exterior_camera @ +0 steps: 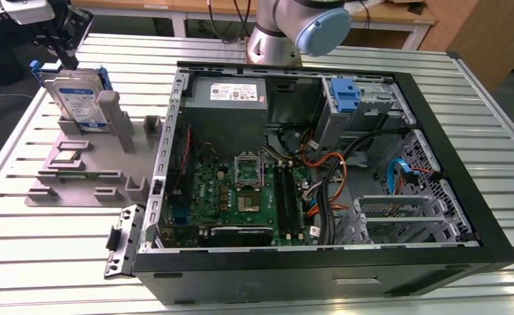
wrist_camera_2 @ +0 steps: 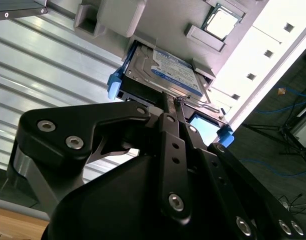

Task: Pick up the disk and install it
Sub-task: 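Pick up the disk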

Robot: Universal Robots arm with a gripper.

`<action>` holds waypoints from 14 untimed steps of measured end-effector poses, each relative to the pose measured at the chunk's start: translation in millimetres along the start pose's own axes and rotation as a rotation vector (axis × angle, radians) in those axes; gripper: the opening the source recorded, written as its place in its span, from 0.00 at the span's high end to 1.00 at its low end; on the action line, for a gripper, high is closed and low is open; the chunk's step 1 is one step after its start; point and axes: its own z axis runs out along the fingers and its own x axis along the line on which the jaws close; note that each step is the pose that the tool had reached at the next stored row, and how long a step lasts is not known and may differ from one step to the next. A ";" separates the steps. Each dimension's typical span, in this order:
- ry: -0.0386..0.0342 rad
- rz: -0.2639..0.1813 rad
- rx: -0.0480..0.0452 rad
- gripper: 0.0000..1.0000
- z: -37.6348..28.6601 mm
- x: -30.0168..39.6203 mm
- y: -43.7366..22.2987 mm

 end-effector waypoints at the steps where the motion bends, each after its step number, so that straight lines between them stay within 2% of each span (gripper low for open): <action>1: 0.0000 0.000 0.0000 0.90 0.0 0.0 0.0; 3: 0.0001 -0.002 -0.0001 0.90 0.0 0.1 0.0; 5: 0.0011 -0.024 -0.0005 0.90 0.0 0.2 0.0; 14: 0.0081 -0.186 -0.0041 0.90 0.3 0.1 0.0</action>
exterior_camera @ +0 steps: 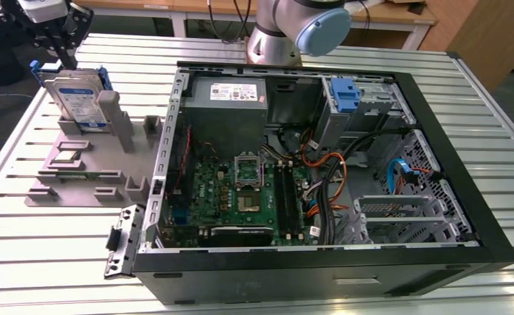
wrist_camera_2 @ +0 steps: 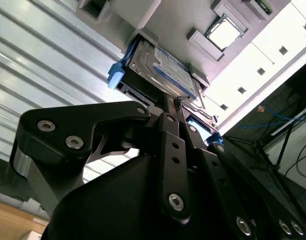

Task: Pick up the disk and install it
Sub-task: 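Pick up the disk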

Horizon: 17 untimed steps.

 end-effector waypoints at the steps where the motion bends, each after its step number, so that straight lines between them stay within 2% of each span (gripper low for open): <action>1: 0.0008 -0.018 -0.0004 0.90 0.1 0.0 0.0; 17: 0.0135 -0.310 -0.0067 0.90 1.4 0.0 -0.1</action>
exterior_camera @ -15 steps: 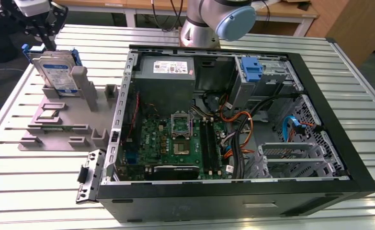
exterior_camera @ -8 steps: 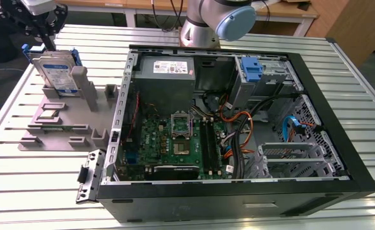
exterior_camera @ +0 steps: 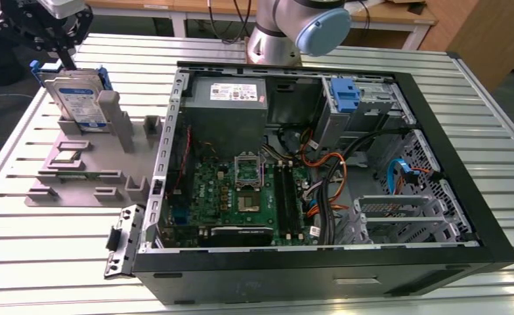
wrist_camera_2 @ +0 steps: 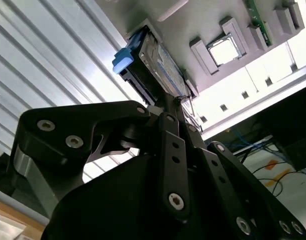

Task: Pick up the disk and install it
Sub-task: 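Pick up the disk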

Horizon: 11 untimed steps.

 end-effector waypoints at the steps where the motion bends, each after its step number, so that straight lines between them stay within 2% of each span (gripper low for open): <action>1: 0.0007 -0.018 -0.0004 0.90 0.1 0.0 0.0; 11: 0.0084 -0.199 -0.0043 0.90 1.0 0.0 0.0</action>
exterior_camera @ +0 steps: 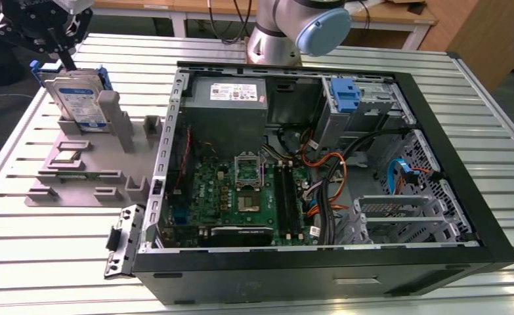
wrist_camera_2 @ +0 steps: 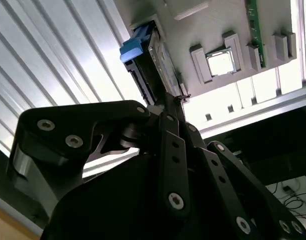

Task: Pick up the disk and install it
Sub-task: 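Pick up the disk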

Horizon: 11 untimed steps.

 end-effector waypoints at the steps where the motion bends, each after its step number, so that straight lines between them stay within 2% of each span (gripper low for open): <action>1: 0.0008 -0.018 -0.0004 0.90 0.1 0.0 0.0; 11: 0.0088 -0.200 -0.0044 0.90 0.7 0.0 0.0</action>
